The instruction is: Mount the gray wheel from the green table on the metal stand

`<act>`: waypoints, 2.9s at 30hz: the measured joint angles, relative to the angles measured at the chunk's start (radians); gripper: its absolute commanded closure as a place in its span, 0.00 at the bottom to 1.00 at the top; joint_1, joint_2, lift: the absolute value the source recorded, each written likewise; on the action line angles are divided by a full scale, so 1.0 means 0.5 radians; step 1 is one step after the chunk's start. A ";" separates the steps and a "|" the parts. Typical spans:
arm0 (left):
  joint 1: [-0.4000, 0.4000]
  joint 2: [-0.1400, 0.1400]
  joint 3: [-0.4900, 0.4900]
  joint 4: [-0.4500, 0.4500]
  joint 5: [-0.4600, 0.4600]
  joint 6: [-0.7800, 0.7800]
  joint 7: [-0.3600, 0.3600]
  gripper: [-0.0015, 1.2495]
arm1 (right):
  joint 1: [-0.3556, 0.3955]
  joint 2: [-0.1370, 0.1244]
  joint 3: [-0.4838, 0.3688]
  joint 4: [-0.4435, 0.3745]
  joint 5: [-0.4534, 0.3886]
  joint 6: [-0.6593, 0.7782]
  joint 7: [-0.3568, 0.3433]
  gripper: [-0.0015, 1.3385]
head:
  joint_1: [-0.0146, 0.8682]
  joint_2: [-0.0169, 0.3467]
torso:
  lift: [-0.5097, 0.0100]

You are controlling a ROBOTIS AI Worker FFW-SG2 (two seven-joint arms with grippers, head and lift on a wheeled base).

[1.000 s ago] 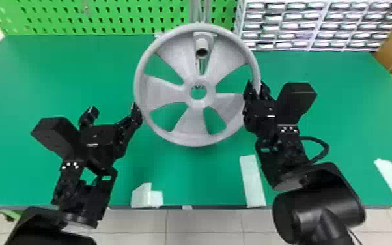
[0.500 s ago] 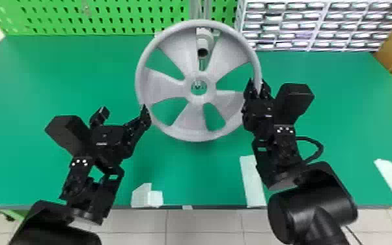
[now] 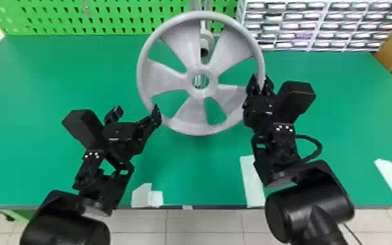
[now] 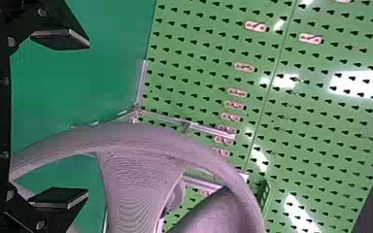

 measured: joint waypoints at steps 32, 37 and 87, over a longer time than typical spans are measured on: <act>-0.319 -0.008 -0.096 0.402 0.221 -0.110 -0.065 0.16 | -0.036 -0.014 0.071 0.027 0.001 -0.124 -0.002 0.84 | 1.00 0.19 | 0.80; -0.343 -0.008 -0.122 0.455 0.273 -0.144 -0.065 0.17 | -0.038 -0.015 0.076 0.034 0.001 -0.158 -0.001 0.84 | 1.00 0.19 | 0.80; -0.488 -0.012 -0.215 0.736 0.513 -0.401 -0.053 0.18 | -0.038 -0.027 0.102 0.064 -0.002 -0.247 -0.001 0.84 | 1.00 0.19 | 0.80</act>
